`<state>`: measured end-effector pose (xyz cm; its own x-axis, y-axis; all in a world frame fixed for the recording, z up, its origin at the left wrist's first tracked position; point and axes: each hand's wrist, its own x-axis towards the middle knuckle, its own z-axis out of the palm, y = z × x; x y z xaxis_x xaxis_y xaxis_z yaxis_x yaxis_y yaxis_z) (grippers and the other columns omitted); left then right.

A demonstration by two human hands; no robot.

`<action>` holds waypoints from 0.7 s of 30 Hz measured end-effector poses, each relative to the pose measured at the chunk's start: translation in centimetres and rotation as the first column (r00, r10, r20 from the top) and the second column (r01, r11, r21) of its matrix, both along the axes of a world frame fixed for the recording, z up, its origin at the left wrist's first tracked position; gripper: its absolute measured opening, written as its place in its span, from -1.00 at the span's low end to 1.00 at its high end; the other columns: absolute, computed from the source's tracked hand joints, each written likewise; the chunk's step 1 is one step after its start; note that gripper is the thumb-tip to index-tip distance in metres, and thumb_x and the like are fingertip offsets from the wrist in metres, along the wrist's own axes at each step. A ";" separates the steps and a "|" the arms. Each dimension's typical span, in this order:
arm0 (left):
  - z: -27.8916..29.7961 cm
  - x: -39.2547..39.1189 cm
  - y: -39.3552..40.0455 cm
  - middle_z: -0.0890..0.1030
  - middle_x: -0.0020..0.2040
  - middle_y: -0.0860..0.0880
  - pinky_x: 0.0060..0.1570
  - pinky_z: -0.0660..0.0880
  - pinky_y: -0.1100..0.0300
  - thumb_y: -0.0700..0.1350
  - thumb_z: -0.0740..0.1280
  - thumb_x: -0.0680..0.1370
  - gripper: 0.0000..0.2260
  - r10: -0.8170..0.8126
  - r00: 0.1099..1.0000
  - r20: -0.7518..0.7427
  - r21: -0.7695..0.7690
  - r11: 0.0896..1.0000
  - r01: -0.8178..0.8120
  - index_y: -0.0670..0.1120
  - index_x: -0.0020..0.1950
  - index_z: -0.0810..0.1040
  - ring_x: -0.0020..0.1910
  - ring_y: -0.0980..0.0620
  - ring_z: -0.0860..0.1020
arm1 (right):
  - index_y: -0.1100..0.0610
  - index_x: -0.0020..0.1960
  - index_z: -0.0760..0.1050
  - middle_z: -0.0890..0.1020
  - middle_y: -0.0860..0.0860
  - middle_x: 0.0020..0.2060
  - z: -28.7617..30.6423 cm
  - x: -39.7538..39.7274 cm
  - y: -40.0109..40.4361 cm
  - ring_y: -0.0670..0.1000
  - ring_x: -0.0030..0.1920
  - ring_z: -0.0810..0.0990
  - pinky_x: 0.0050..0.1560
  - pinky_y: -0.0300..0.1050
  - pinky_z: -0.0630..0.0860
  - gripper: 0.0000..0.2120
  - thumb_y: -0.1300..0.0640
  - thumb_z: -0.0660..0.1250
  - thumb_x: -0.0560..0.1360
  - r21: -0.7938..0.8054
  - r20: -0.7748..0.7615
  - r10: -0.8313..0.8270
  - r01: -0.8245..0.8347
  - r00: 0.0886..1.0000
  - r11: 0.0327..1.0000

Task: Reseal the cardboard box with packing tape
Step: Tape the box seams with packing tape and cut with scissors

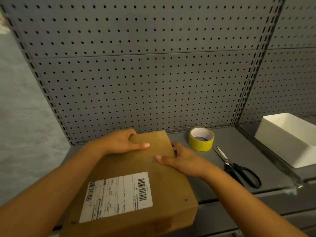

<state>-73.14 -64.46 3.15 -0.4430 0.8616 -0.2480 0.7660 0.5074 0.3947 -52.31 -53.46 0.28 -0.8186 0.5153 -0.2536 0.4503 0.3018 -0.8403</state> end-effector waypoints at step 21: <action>-0.2 -2.1 -0.7 0.51 0.12 0.04 0.01 0.50 0.06 0.53 0.25 0.26 -0.25 0.183 0.982 0.055 -0.065 0.982 -0.179 0.06 0.26 0.36 0.02 0.02 0.53 | -0.11 0.47 0.20 0.46 -0.06 0.33 2.5 -1.3 2.5 -0.05 0.14 0.50 0.11 -0.19 0.41 -0.28 -0.30 0.35 0.40 0.211 0.218 0.130 -0.177 0.967 0.961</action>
